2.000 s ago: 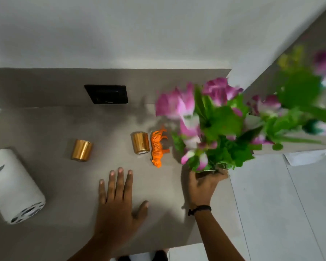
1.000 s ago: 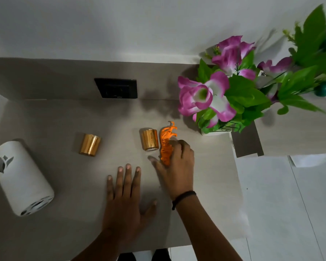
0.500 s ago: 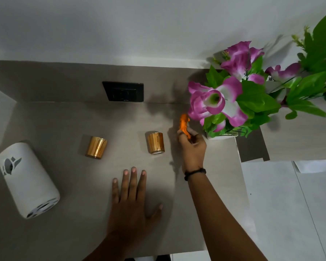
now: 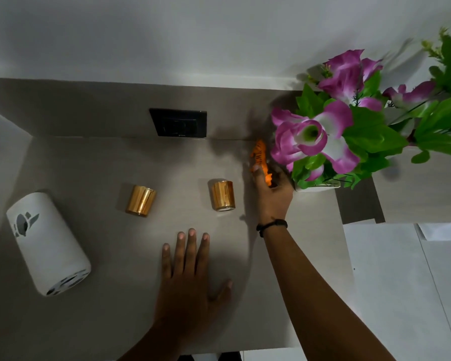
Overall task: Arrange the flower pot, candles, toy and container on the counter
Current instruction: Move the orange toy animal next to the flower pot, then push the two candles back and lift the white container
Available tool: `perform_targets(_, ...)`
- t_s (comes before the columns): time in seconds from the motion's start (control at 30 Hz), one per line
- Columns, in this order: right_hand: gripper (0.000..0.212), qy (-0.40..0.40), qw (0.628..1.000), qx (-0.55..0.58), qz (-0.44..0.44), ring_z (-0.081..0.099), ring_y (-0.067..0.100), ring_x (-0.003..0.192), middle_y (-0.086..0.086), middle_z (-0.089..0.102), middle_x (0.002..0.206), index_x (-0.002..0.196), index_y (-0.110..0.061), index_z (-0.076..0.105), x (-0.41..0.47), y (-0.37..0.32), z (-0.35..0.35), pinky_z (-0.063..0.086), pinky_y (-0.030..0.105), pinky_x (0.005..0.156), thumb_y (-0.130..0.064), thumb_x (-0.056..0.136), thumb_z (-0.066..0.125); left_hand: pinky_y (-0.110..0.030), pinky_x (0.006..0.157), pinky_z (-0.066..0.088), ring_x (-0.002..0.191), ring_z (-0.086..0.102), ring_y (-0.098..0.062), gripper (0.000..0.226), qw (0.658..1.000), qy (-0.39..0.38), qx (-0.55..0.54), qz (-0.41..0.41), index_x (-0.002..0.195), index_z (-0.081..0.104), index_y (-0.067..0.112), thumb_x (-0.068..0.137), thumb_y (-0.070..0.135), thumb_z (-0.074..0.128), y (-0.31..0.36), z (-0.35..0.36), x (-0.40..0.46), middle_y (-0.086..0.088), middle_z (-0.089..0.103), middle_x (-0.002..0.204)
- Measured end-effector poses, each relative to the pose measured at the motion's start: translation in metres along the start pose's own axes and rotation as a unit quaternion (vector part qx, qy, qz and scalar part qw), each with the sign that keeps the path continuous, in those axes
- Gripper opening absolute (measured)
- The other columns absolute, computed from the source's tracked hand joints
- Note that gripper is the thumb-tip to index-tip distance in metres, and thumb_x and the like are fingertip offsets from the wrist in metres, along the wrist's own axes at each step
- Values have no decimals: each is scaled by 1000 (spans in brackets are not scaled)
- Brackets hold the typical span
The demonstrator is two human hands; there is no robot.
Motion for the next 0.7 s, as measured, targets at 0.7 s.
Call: perform_targets(0.7, 53, -224, 922, -312, -48, 67, 31, 111, 12, 71, 122, 126, -10, 64, -54, -23, 66, 53, 36, 91, -39, 85, 82, -43, 97, 54, 113, 71, -40, 44, 919, 19, -245, -310, 124, 73, 8, 91, 34, 84, -139, -103, 127, -18, 77, 121)
Point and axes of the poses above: each hand's wrist, its own x-axis towards the middle knuckle, its own z-axis out of the palm, y = z × x, the point moved 6 cm from there along x, towards the middle knuckle
